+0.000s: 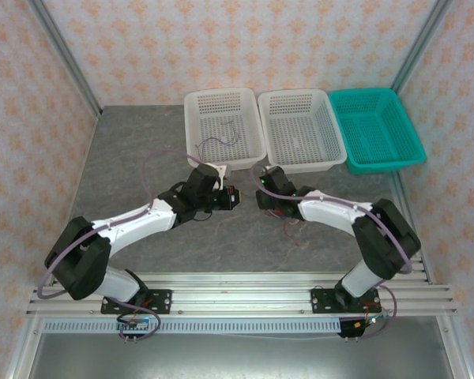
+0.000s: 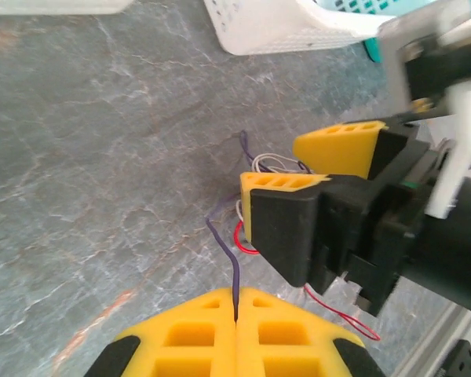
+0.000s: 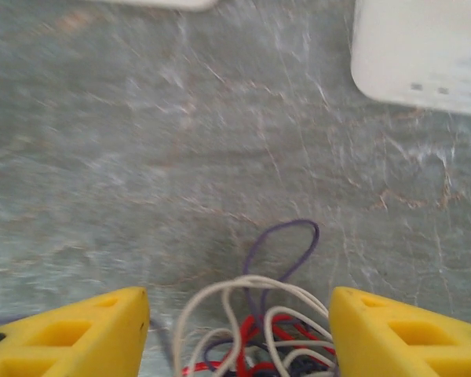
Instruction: Untangle the cables
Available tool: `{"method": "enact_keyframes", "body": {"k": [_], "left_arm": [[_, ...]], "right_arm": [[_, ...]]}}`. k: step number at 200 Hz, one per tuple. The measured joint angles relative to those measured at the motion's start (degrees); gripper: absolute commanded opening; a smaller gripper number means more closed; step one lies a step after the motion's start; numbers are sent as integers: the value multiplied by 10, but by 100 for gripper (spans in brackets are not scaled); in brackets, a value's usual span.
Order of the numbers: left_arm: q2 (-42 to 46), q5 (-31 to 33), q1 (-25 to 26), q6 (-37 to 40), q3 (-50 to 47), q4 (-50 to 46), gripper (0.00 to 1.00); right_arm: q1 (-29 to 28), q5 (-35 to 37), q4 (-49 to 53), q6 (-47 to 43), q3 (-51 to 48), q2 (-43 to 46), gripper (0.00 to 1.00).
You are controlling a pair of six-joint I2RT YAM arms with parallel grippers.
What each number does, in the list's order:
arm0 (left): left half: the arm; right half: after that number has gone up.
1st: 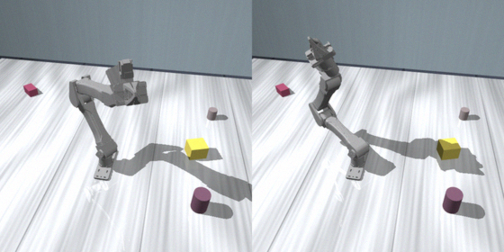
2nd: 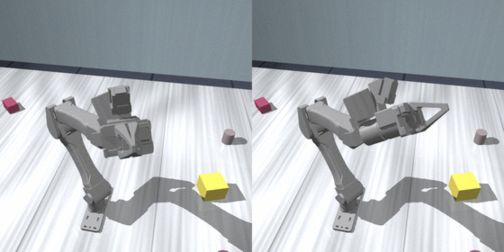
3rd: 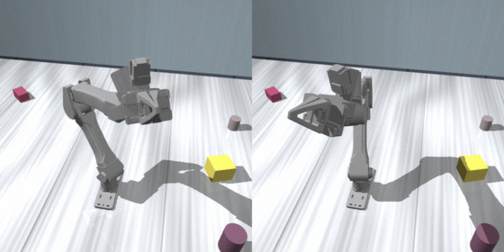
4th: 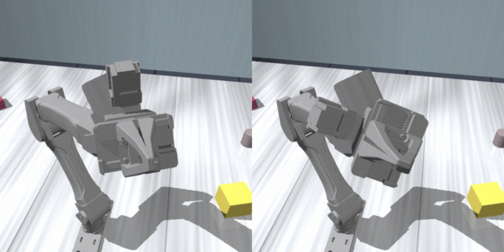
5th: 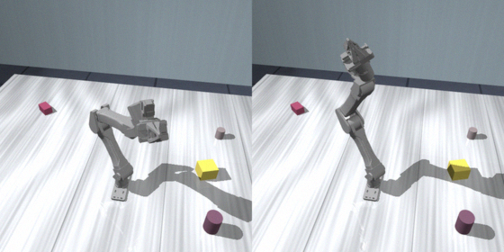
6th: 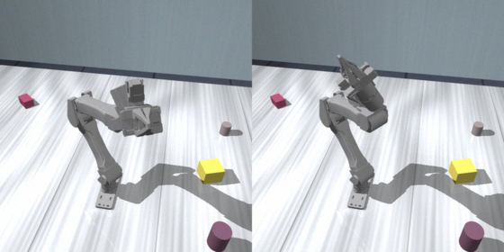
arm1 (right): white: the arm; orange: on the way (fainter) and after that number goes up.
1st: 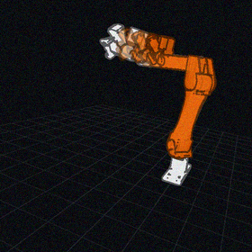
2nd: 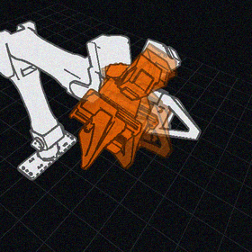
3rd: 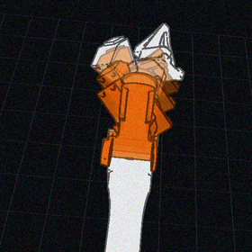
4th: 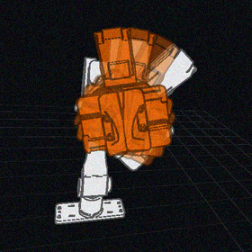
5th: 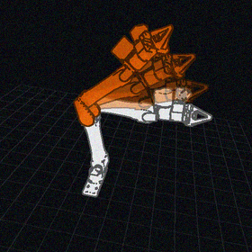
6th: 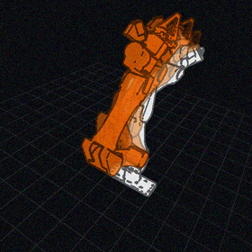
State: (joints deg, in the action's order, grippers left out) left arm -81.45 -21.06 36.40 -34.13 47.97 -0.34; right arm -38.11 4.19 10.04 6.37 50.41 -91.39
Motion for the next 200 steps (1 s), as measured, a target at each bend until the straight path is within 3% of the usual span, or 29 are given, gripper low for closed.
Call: {"method": "enact_keyframes", "body": {"k": [23, 52, 99, 127, 170, 200], "left_arm": [[14, 36, 0, 0, 0, -28, 0], [22, 63, -2, -2, -4, -50, 0], [56, 106, -49, -23, -26, -99, 0], [115, 120, -105, -35, -63, -132, 0], [238, 125, -203, -40, -110, -175, 0], [272, 118, -238, -44, -124, -200, 0]], "right_arm": [[2, 17, 29, 18, 2, -21, 51], [12, 13, 36, 48, -2, -24, 27], [57, 4, 5, 110, -67, 11, 6], [114, -7, -18, 161, -130, 87, 5], [262, -27, -27, 281, -233, 203, 7], [285, -27, -12, 320, -234, 249, 7]]}}
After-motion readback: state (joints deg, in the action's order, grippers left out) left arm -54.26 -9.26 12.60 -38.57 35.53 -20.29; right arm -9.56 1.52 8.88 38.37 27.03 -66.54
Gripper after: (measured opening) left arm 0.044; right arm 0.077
